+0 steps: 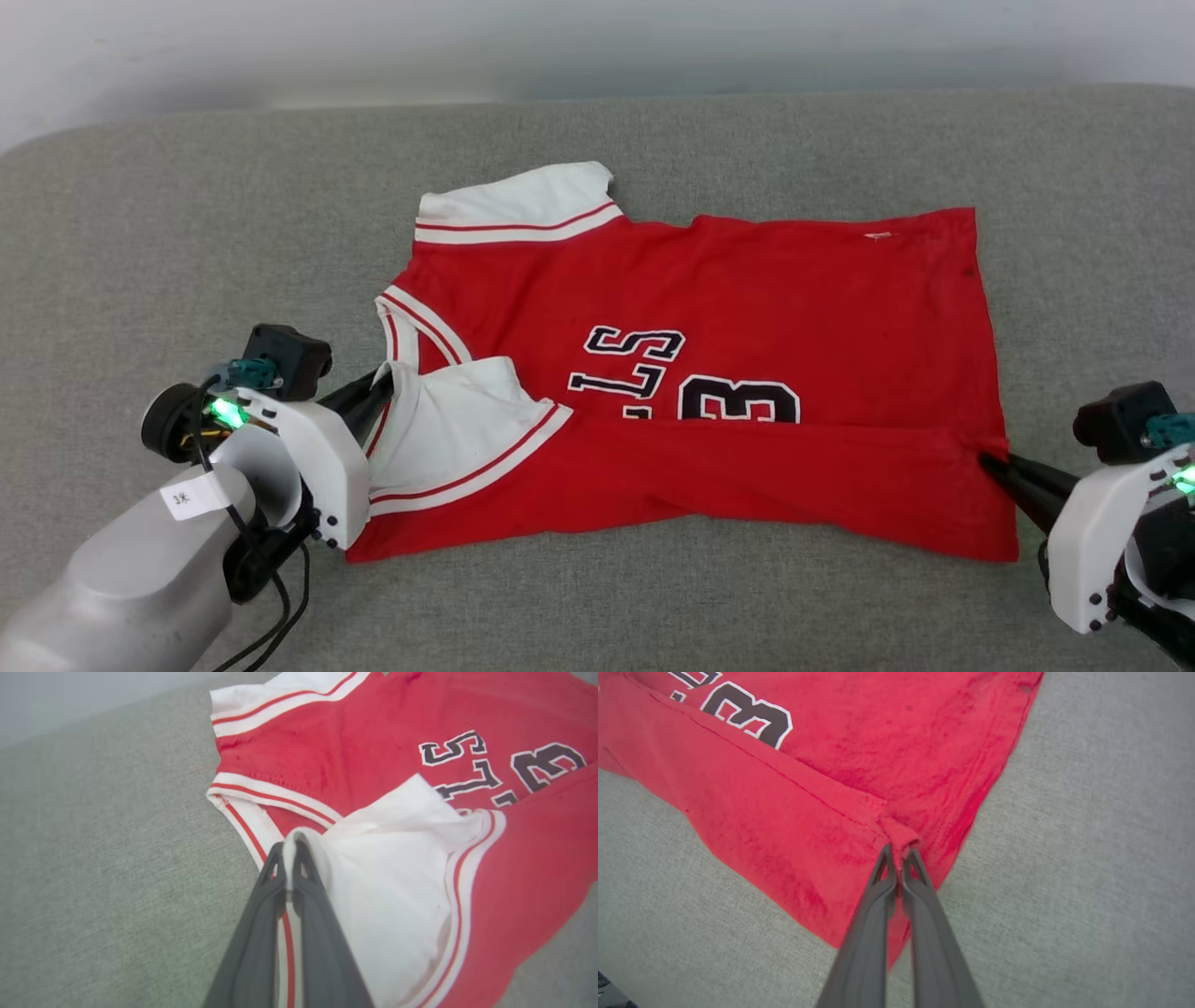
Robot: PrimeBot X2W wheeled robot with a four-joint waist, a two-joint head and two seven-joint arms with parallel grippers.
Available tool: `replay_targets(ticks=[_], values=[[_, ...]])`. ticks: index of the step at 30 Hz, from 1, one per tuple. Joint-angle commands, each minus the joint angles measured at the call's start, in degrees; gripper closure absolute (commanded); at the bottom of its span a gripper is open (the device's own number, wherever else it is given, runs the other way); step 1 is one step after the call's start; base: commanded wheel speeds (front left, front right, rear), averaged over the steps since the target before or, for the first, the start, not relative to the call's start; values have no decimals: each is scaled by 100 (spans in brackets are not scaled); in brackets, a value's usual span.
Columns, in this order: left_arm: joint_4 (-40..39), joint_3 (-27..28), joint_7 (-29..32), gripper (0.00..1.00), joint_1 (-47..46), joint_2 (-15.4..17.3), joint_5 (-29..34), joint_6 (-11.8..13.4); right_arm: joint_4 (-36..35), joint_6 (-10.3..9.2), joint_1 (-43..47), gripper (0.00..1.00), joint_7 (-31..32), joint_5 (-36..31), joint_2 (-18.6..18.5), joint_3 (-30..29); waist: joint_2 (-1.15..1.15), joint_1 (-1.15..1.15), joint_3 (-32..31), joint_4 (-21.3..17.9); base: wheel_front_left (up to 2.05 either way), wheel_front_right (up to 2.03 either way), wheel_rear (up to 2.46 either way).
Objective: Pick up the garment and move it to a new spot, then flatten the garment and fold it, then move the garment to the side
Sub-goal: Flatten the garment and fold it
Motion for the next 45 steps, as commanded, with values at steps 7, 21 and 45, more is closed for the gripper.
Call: replay_targets(ticks=[7,21,45], values=[[895,-176,8,100,-87,-337,-78,-279,545,-4,-606,100,-26,-264,318,333,0,-1,374,-168,0,0,0],[1225,-464,-92,0,-489,-405,59,-417,722,-4,-532,0,-413,-19,217,311,0,-1,-384,62,0,0,0],[47,-1109,4803,0,-816,166,-1641,-265,-137,-4,-108,0,217,-226,422,-292,0,-1,-571,-85,0,0,0]])
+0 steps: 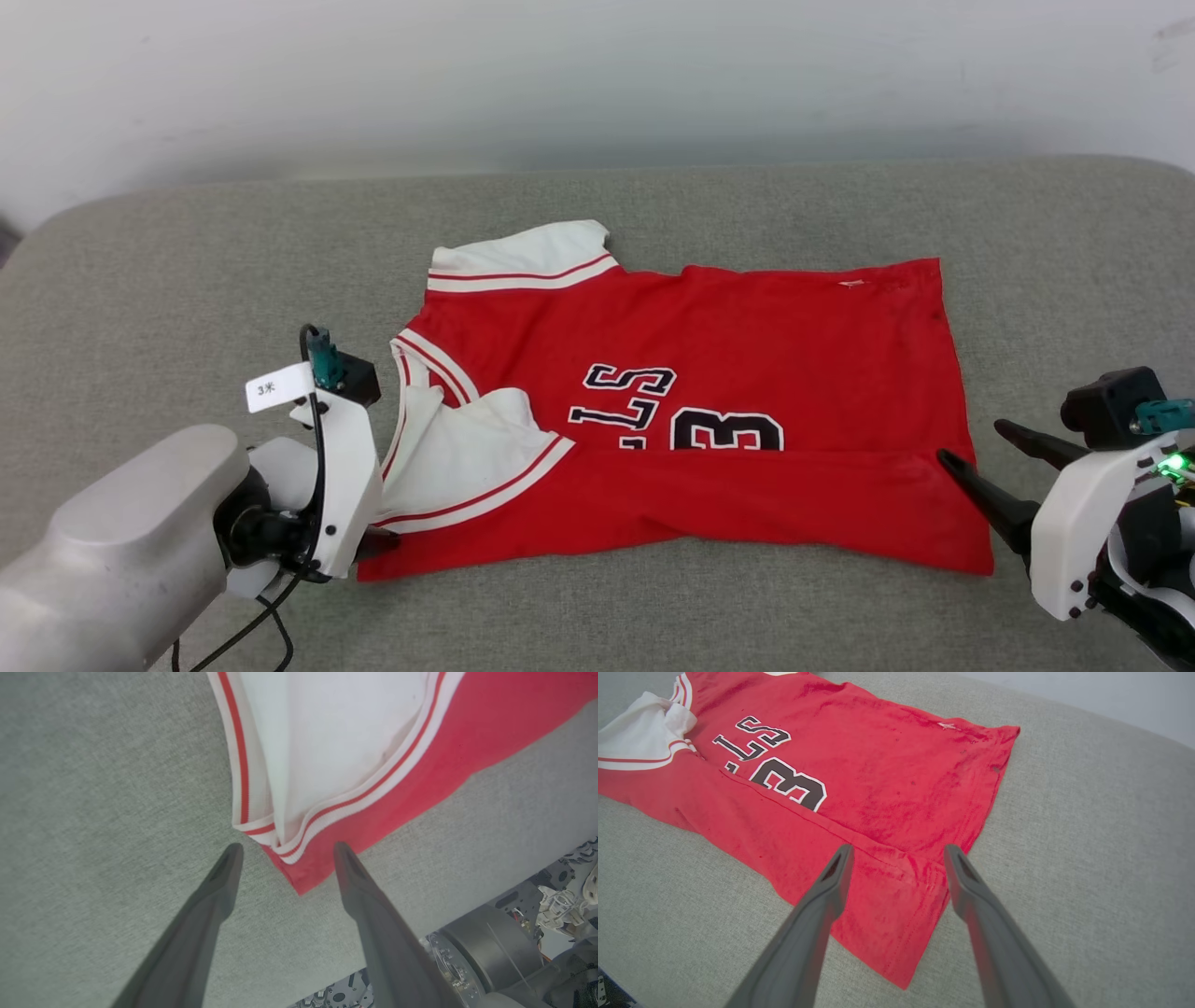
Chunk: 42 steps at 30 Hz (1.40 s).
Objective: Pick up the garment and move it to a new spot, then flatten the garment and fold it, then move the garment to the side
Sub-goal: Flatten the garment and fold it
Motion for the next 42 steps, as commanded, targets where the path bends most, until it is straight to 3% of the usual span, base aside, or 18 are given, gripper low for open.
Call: replay_targets(ticks=[1,9,10,11,12,19,23,25,29,32,42], values=[[79,-19,32,0,79,-21,-20,46,-19,-4,-85,0,25,-35,51,26,0,0,95,-94,0,0,0],[638,-182,38,0,535,-363,93,-55,81,-4,-395,0,77,24,98,259,0,0,352,-297,0,0,0],[641,-204,51,4,557,-393,135,-83,91,-4,-428,0,94,58,69,271,0,0,354,-297,0,0,0],[638,-221,41,84,564,-414,174,-91,100,-4,-479,0,113,65,31,275,0,0,349,-295,0,0,0],[645,-228,22,100,574,-425,185,-103,102,-4,-537,0,127,55,-16,285,0,0,336,-292,0,0,0],[300,-223,-194,100,468,-286,304,-149,116,-4,-978,0,773,-34,-339,386,0,0,109,-264,0,0,0],[-44,-221,-253,100,435,-60,352,-142,159,-4,-1180,0,1747,122,-498,493,0,0,5,-212,0,0,0],[-289,-228,-282,100,408,35,392,-139,197,-4,-1273,0,2943,378,-635,716,0,0,14,-172,0,0,0],[-436,-234,-323,100,297,107,439,-140,408,-3,-1359,0,3602,487,-478,743,0,0,132,-121,0,0,0],[-539,-240,-361,100,151,101,517,-140,832,-3,-1418,0,3813,376,-97,784,0,0,339,-57,0,0,0],[-637,-255,-428,100,-38,118,611,-140,1774,1,-1133,0,3398,273,603,1195,0,0,636,-5,0,0,0]])
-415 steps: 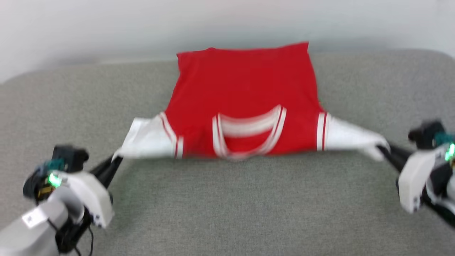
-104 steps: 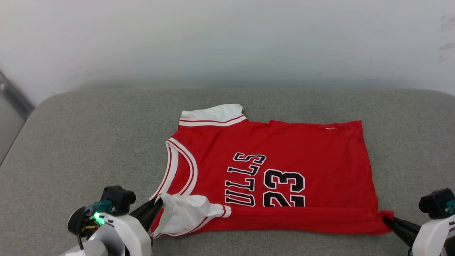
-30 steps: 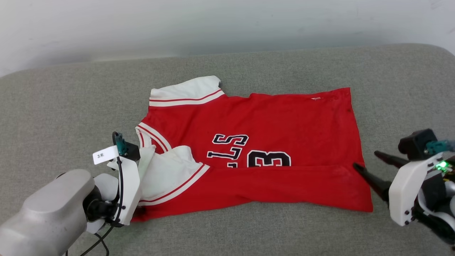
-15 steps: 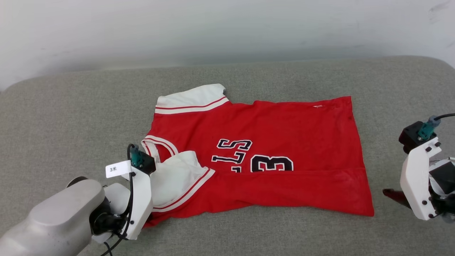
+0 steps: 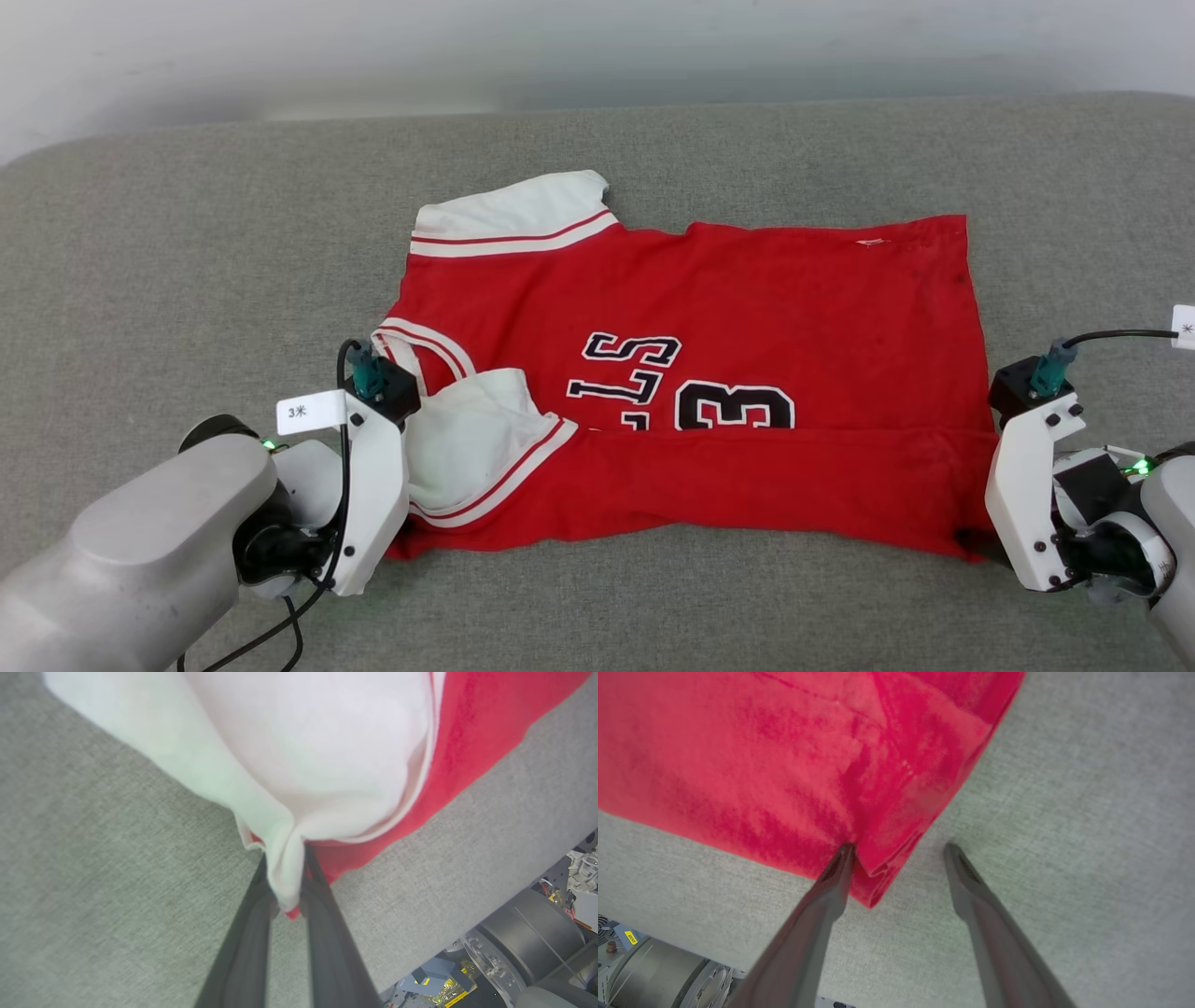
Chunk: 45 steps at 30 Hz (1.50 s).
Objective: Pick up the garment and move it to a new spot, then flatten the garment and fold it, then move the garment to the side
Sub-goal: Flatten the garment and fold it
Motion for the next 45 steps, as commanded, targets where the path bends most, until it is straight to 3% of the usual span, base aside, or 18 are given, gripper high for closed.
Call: replay_targets(ticks=[1,3,4,5,13,28,37,38,39,45], values=[[-7,-14,-44,100,-26,-24,21,-3,176,9,253,0,-80,98,235,264,0,0,23,-7,0,0,0],[-16,-18,-57,100,-3,-15,15,-3,248,9,261,3,-218,180,262,329,0,0,15,-22,0,0,0],[-19,-19,-66,100,17,-17,6,-3,269,9,230,81,-289,212,250,344,0,0,2,-27,0,0,0],[-19,-20,-73,100,45,-14,-9,-3,278,9,188,100,-337,249,213,375,0,0,-21,-34,0,0,0],[-90,-14,-102,100,251,94,-145,-4,153,0,-86,100,-765,647,-280,320,0,0,-522,-64,0,0,0],[-736,-24,33,100,1151,396,-270,-3,-874,0,959,100,-736,1213,-1226,447,0,0,-1076,-9,0,0,0],[-510,-22,-87,100,1378,319,-235,-3,-747,0,1264,100,-905,987,-1087,336,0,0,-847,-53,0,0,0],[-470,-21,-107,51,1381,304,-234,-3,-709,0,1272,84,-957,968,-1042,311,0,0,-854,-49,0,0,0],[-445,-10,-179,0,1365,289,-194,-3,-693,0,1265,2,-1024,938,-1003,290,0,0,-877,-43,0,0,0],[-646,53,-282,0,1156,489,-123,-4,-963,0,1330,0,-1706,786,-1028,21,0,0,-1186,15,0,0,0]])
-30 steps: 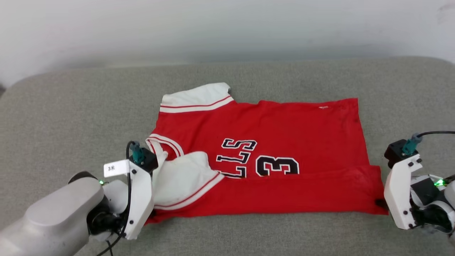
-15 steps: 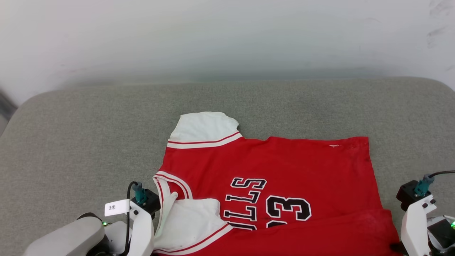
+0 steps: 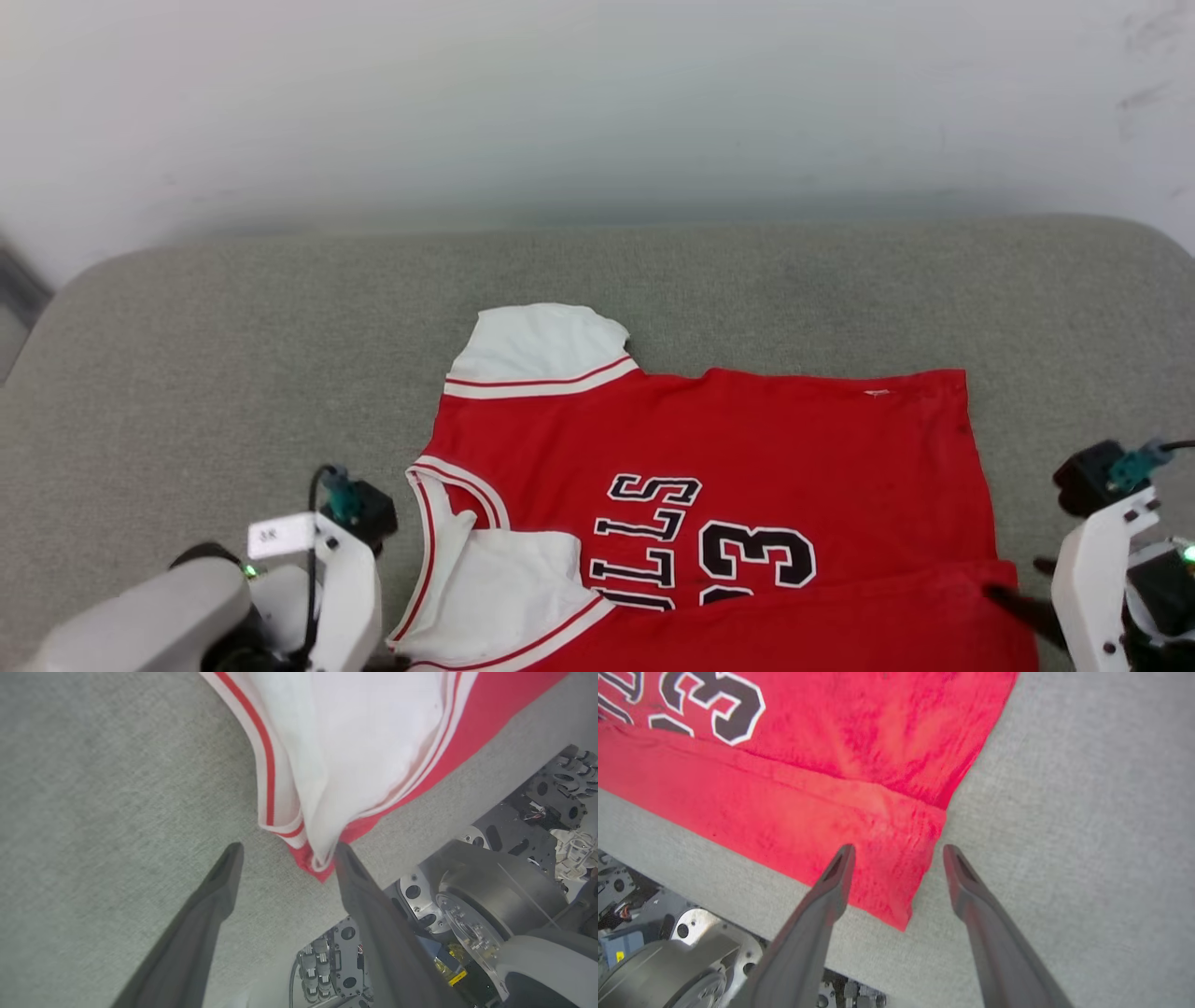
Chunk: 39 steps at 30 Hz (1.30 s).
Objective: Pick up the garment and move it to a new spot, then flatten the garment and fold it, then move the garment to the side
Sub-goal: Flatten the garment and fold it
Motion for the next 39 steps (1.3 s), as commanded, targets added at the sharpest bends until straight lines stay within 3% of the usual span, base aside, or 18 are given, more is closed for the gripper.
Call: replay_targets(ticks=[1,9,16,22,29,39], values=[[-84,83,-52,0,-156,94,7,-2,-102,-4,81,0,-246,-100,-26,-123,0,0,-139,41,0,0,0],[-394,484,-335,0,-724,361,198,75,-755,-4,311,0,-1899,-976,364,-1215,0,0,-165,58,0,0,0],[-96,880,-901,0,-1472,91,639,226,-1508,-3,765,0,-2766,-2078,1263,-2288,0,0,188,-118,0,0,0],[406,1151,-883,0,-2209,-237,656,208,-2296,-3,1178,0,-3142,-2775,2014,-2952,0,0,716,-352,0,0,0],[1137,1286,-85,0,-3184,-511,440,125,-2902,-3,1331,0,-3394,-3156,2521,-3288,0,0,1519,-686,0,0,0],[1946,1154,1434,0,-4266,-721,349,156,-3180,-3,874,0,-3453,-3342,2684,-3140,0,0,2542,-1130,0,0,0]])
